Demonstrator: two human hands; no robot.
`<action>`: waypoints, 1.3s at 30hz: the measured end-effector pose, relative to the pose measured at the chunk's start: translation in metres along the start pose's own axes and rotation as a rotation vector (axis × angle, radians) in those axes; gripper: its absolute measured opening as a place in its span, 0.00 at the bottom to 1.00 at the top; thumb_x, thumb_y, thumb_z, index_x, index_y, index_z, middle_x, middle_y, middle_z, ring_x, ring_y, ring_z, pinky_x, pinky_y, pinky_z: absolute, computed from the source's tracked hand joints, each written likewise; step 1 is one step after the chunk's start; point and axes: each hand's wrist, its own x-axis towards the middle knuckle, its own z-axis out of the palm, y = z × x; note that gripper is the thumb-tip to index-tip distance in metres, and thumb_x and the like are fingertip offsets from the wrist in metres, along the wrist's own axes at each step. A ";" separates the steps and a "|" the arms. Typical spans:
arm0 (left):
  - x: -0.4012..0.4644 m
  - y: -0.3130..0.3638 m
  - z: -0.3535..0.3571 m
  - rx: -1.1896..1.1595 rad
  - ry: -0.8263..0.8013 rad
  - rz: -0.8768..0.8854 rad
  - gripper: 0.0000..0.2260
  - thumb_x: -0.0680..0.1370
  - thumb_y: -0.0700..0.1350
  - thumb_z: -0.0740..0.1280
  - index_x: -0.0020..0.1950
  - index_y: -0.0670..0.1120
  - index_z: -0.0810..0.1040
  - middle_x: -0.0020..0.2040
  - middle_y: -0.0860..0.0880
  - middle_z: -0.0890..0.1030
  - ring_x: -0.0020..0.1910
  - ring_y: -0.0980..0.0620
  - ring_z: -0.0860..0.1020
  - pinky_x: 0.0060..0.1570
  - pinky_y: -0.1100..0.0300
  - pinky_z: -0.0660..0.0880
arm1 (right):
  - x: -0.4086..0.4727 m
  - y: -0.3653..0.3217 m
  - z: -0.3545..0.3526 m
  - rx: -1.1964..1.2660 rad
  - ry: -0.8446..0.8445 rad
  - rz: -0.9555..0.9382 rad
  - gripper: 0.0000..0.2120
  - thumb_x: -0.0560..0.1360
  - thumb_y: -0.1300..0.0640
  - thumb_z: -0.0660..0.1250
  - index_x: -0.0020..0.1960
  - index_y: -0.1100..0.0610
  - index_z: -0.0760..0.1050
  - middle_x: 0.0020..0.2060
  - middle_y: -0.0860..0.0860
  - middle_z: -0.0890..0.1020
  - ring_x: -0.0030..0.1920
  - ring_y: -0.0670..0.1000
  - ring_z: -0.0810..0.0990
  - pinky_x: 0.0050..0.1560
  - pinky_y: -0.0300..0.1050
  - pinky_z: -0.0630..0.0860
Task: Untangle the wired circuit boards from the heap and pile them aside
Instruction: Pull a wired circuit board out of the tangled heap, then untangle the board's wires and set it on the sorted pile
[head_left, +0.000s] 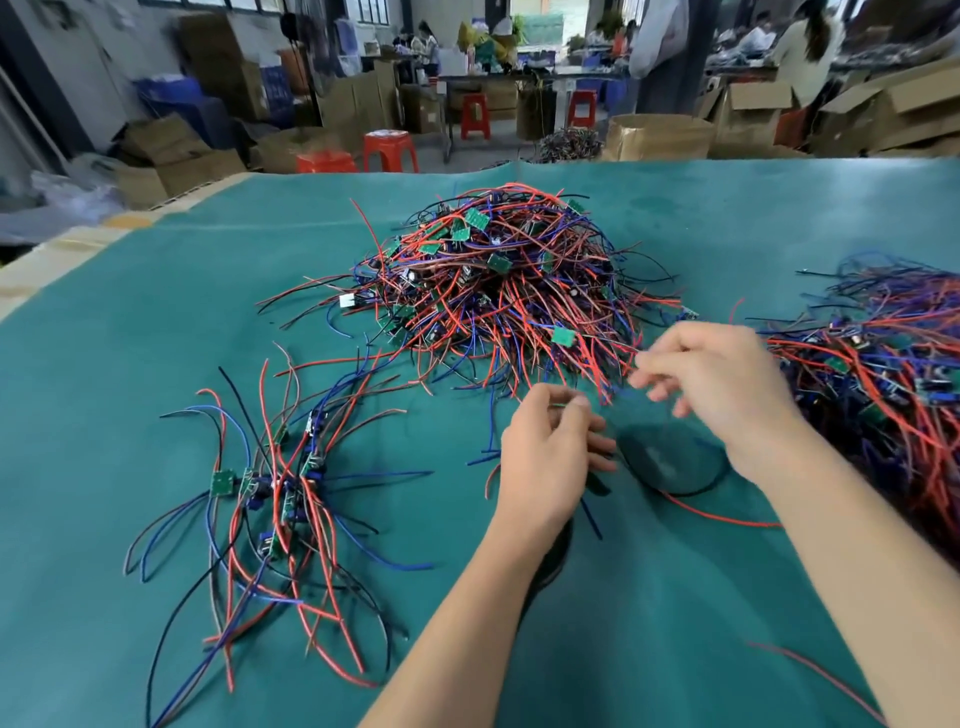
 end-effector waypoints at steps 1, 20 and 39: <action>0.000 0.000 0.000 -0.015 0.005 -0.013 0.05 0.83 0.41 0.59 0.54 0.40 0.73 0.45 0.38 0.81 0.33 0.48 0.81 0.32 0.56 0.79 | -0.010 0.001 -0.009 0.053 0.003 -0.015 0.07 0.68 0.56 0.70 0.32 0.53 0.80 0.33 0.53 0.86 0.30 0.47 0.79 0.29 0.41 0.70; -0.008 0.008 -0.003 -0.178 -0.389 -0.050 0.15 0.78 0.50 0.60 0.52 0.45 0.84 0.28 0.49 0.69 0.24 0.54 0.62 0.24 0.63 0.57 | -0.045 0.025 0.001 0.095 -0.028 -0.098 0.21 0.69 0.38 0.70 0.35 0.57 0.75 0.30 0.57 0.77 0.32 0.50 0.73 0.37 0.51 0.71; -0.013 0.019 -0.004 -0.140 -0.710 -0.274 0.18 0.82 0.52 0.56 0.47 0.41 0.79 0.23 0.54 0.55 0.22 0.56 0.50 0.26 0.58 0.46 | -0.042 0.030 0.002 0.435 -0.267 -0.055 0.09 0.73 0.53 0.76 0.42 0.60 0.85 0.28 0.60 0.71 0.27 0.49 0.65 0.31 0.39 0.64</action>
